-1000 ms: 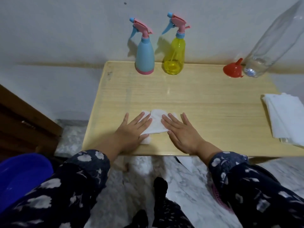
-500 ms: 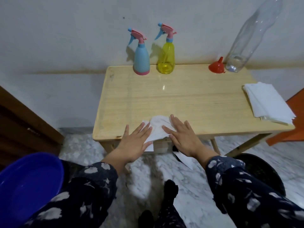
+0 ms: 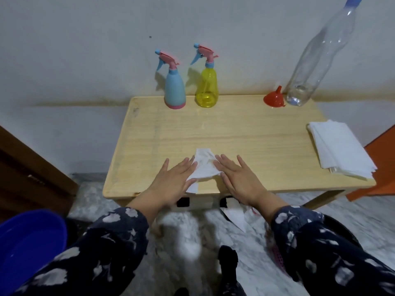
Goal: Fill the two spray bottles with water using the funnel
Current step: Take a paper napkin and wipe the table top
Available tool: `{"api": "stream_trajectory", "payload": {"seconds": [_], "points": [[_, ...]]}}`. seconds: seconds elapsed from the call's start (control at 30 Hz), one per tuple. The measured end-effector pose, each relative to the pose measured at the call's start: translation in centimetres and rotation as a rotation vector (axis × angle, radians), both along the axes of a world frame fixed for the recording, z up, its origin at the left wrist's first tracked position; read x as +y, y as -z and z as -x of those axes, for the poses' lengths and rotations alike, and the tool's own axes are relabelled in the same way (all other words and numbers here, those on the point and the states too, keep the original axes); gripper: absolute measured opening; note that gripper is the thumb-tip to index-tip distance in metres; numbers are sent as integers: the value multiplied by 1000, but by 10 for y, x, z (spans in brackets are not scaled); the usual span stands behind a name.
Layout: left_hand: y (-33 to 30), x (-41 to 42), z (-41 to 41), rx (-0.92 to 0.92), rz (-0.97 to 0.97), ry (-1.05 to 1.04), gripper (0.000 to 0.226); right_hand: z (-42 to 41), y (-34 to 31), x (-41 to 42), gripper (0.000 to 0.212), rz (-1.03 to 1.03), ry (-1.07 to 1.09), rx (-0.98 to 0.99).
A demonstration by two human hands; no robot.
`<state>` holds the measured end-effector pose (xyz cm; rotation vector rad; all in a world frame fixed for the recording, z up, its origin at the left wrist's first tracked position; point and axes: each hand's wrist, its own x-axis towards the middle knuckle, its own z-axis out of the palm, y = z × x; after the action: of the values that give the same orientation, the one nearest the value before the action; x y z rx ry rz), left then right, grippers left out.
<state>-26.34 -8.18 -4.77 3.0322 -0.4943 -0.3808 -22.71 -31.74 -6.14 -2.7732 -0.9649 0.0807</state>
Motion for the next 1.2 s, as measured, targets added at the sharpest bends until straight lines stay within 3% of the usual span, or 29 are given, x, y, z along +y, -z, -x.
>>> {"api": "stream_trajectory", "payload": {"seconds": [0.1,0.27,0.53,0.87,1.2], "points": [[-10,-24,-49,-18,-27,-44,58,-49,-12,-12,72,14,40,3],[-13,-57,-133,-6,-23,-90,58,-137,-23,-33,49,8,79,18],[12,-64,-230,103,-29,-213,57,-239,1,-33,50,64,15,67],[25,-57,-256,16,-22,-227,59,-281,19,-23,52,142,-43,94],[26,-75,-208,-15,29,-127,57,-232,19,-46,49,54,-124,101]]}}
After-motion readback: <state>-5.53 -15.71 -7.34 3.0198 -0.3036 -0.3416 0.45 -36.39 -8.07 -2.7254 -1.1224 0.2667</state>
